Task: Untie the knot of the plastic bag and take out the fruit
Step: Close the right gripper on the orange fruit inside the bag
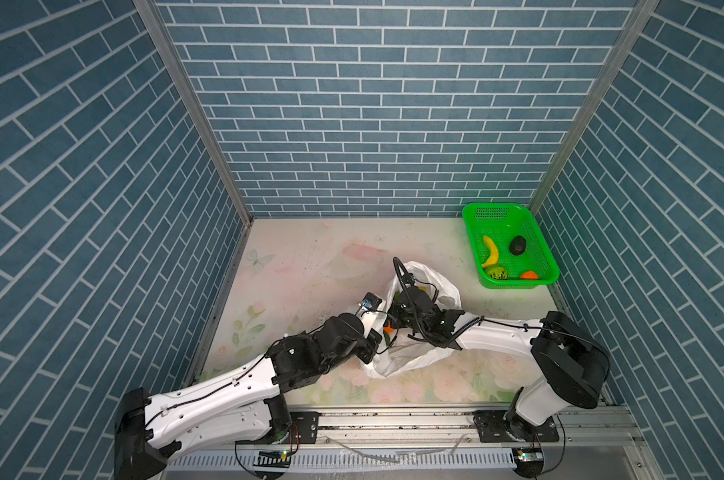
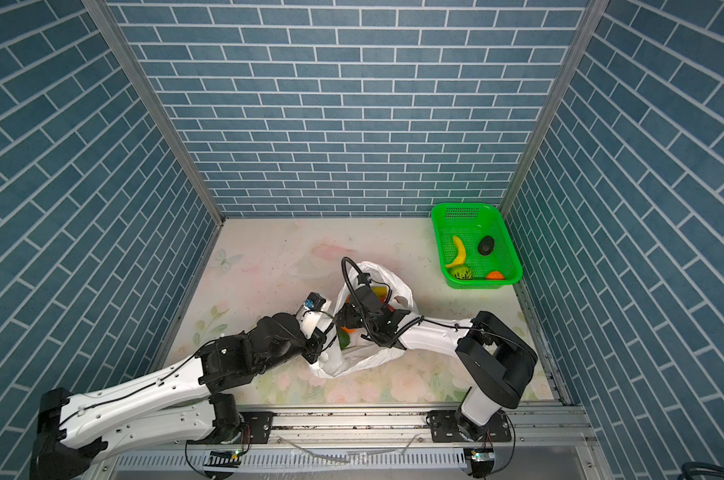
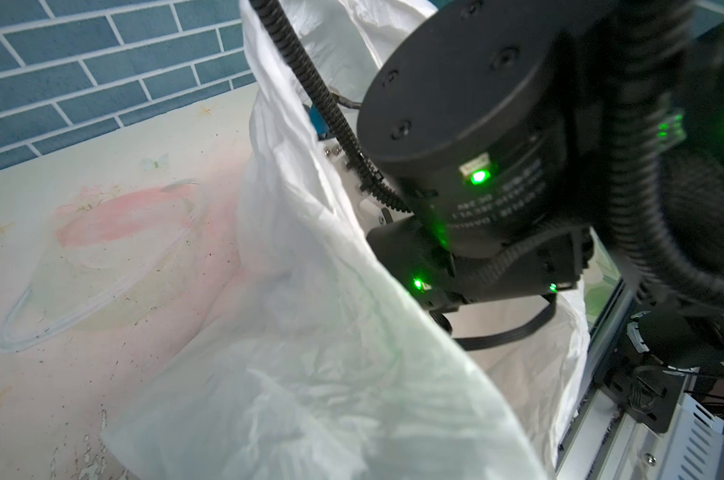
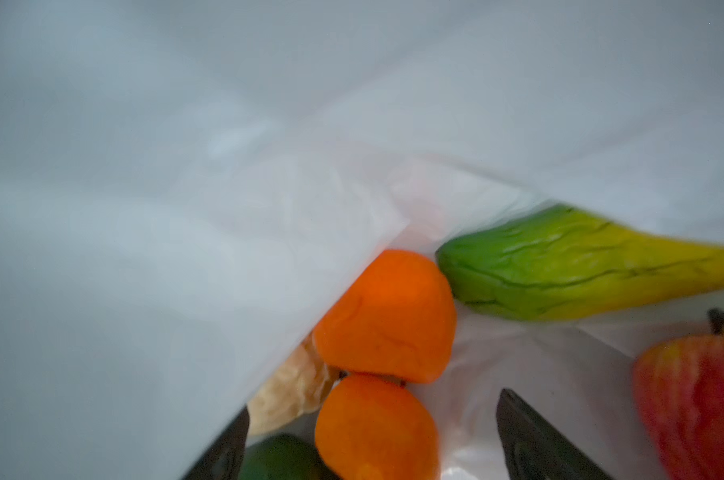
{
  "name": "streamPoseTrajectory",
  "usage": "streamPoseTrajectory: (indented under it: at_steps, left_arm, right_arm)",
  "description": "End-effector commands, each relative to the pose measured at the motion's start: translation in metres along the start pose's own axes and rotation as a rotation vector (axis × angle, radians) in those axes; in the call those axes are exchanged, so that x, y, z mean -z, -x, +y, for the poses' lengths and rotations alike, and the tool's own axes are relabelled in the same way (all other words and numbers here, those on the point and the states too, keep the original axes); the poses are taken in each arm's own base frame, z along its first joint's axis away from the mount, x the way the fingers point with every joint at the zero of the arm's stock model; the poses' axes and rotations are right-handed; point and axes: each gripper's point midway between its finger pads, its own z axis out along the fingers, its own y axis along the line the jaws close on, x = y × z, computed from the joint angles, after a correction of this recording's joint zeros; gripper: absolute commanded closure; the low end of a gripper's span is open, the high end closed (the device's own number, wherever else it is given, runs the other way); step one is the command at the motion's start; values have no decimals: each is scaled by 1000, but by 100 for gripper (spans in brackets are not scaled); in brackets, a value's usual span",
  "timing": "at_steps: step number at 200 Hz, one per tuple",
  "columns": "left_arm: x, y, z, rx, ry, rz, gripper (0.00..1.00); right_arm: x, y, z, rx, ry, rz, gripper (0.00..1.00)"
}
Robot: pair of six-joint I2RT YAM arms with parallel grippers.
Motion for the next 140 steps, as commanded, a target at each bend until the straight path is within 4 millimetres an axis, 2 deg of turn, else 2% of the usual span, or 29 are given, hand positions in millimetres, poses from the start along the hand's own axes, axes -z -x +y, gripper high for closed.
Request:
streamPoseTrajectory:
  at_steps: [1,36,75,92,97,140]
  left_arm:
    - [4,-14,6,-16,17,33,100]
    - [7,-19,13,-35,46,42,100]
    - [4,-17,10,-38,36,38,100]
    - [2,-17,9,-40,35,38,100]
    - [-1,-26,11,-46,40,57,100]
    - [-1,-30,12,-43,41,57,100]
  right_arm:
    - [-8,32,1,-131,-14,-120,7]
    - [-21,27,7,-155,-6,-70,7]
    - [-32,24,10,-157,-12,-38,7]
    - [-38,19,12,-146,-23,0,7]
    - [-41,17,11,-145,-33,14,7]
    - [-57,-1,5,-144,-65,69,7]
